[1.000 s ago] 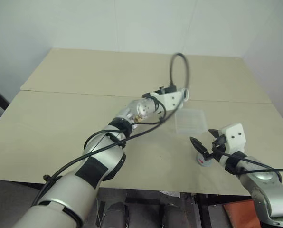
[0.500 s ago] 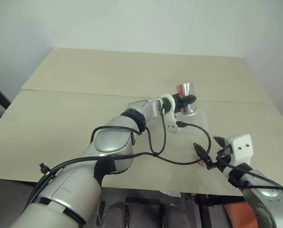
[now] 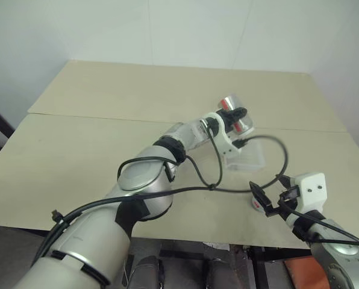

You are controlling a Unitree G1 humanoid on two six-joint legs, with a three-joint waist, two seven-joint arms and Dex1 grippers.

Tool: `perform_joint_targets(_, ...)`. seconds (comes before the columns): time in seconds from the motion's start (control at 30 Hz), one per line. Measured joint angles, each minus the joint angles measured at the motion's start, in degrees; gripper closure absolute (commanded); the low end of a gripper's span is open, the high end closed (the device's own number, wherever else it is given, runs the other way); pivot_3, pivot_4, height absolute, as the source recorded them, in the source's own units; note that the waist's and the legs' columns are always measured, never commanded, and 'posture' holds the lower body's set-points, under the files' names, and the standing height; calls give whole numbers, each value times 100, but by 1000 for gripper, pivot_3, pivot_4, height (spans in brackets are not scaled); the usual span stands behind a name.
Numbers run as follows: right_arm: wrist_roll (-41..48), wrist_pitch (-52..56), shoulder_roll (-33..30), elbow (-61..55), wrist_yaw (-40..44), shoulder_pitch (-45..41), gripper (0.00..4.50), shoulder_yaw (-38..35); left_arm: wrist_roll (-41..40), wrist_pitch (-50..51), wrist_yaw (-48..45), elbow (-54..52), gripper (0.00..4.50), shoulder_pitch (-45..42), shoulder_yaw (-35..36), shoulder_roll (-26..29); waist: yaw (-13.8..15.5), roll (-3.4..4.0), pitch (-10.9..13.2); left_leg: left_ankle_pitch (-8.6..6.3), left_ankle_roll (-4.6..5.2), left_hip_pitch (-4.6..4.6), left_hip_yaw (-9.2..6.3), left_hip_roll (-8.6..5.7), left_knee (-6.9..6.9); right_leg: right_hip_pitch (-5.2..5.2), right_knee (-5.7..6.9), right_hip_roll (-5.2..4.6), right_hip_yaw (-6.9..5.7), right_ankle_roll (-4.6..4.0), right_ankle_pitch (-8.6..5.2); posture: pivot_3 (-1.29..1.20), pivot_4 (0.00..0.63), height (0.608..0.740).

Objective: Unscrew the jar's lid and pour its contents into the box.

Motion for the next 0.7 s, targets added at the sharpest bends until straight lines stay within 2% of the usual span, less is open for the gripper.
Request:
perform_joint_targets(0.3, -109, -1, -223, 258, 123, -285, 35, 96, -3783, 368, -2385, -131, 2521, 633, 4011, -183, -16, 1, -1, 1, -1, 6, 2, 0, 34, 8, 37, 0, 0, 0, 0, 0, 150, 740)
perform_joint_targets(0.4, -137, -3, -266, 367, 181, -321, 35, 180, -4860, 496, -3104, -317, 2521, 681, 5035, -166, -17, 3, -2, 2, -3, 8, 1, -2, 33, 12, 42, 0, 0, 0, 0, 0, 150, 740)
perform_joint_targets(0.53, -193, -12, -326, 473, 284, -463, 35, 260, -5418, 421, -3579, -629, 2521, 1079, 5492, -158, -27, 4, -3, 17, -29, 12, 2, -4, 33, 19, 52, 1, 0, 1, 0, 0, 150, 740)
perform_joint_targets(0.7, -231, -20, -344, 600, 373, -609, 35, 353, -5457, 314, -3693, -886, 2521, 2006, 5435, -205, -29, 5, -3, 18, -29, 14, 1, -4, 33, 22, 52, 1, -1, 1, 1, 0, 150, 740)
